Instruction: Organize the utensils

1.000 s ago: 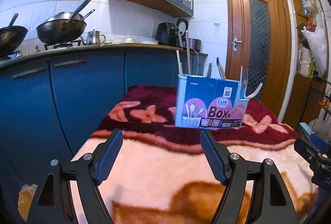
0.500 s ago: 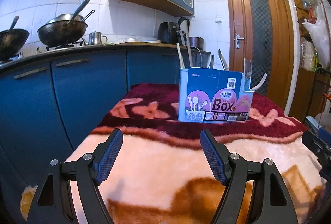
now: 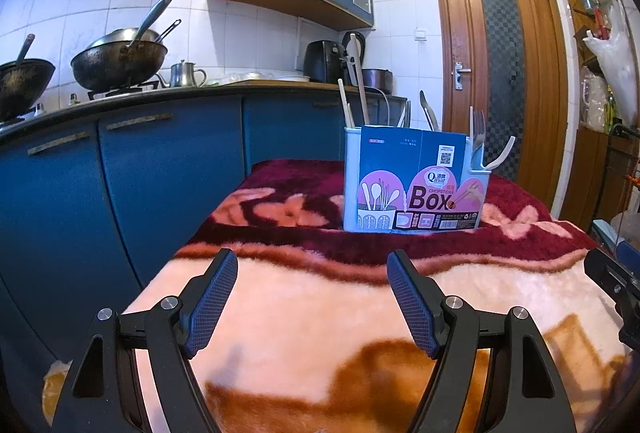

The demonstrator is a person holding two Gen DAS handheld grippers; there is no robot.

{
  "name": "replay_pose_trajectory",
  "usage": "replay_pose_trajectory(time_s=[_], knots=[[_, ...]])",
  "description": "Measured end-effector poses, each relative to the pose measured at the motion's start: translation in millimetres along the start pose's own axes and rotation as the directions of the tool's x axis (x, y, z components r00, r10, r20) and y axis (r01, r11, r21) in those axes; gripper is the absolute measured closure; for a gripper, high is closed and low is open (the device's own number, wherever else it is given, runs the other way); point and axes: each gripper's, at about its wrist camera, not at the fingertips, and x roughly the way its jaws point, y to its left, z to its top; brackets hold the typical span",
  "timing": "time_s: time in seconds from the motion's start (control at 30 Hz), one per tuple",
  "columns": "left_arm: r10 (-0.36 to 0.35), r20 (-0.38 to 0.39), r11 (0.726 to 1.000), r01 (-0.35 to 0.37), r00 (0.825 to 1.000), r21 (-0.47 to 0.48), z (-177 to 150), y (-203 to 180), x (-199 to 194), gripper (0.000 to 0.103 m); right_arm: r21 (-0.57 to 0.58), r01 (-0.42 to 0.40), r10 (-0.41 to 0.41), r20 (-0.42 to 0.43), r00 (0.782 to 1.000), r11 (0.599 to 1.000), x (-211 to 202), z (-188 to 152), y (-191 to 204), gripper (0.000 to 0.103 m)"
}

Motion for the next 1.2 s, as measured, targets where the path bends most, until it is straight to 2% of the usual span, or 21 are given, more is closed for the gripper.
replay_pose_trajectory(time_s=[1.2], knots=[[-0.005,-0.004,1.0,0.005,1.0,-0.011,-0.6,0.3,-1.0,0.025,0.001,0.0,0.0,-0.001,1.0,1.0,0.2,-0.7,0.2,0.0]])
